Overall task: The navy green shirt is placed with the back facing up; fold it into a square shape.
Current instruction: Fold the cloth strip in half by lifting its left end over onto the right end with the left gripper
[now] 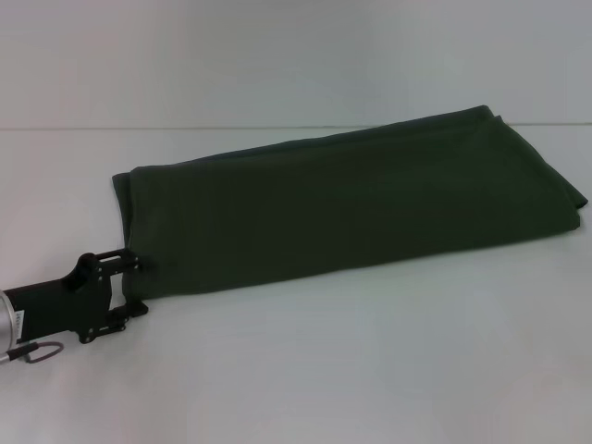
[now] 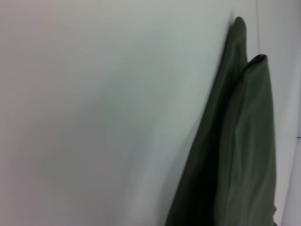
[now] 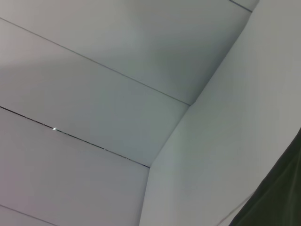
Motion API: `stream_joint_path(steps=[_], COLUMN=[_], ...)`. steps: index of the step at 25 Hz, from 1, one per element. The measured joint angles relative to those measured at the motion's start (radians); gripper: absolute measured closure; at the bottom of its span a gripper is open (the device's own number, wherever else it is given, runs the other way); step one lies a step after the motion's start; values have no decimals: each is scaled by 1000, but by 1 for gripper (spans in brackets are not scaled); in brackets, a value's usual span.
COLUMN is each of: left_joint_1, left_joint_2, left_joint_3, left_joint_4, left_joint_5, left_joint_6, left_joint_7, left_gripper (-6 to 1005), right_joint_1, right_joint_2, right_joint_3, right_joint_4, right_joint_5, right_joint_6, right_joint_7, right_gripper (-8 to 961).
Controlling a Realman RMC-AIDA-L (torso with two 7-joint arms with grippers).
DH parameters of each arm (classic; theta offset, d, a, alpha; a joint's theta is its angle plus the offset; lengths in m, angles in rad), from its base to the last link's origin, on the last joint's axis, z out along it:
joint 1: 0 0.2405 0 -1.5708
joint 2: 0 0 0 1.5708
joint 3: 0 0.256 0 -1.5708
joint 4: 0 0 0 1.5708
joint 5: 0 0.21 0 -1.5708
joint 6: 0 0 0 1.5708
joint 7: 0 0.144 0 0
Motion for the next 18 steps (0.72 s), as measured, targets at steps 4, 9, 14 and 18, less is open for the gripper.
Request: stream_joint_path(steps=[4, 9, 14, 18], left_joint_1=[-5, -11, -42, -71], left_joint_2=[0, 0, -2, -6], left_joint_3=[0, -1, 1, 6], left_joint_4=[-1, -2, -21, -38], left_joint_5=[8, 9, 10, 7], left_joint_6=[6, -14, -67, -92], left_joint_7=[-12, -20, -18, 10], left_gripper=[308, 308, 308, 309], right_joint_1=[-5, -6, -3, -3], right_joint_2=[-2, -2, -4, -5], right_joint_3=[4, 14, 14, 14], right_joint_4=[0, 4, 11, 11], right_joint_5=[1, -1, -1, -2], right_joint_6=[0, 1, 2, 2], right_joint_7=[0, 0, -1, 0], right_gripper=[285, 285, 285, 285])
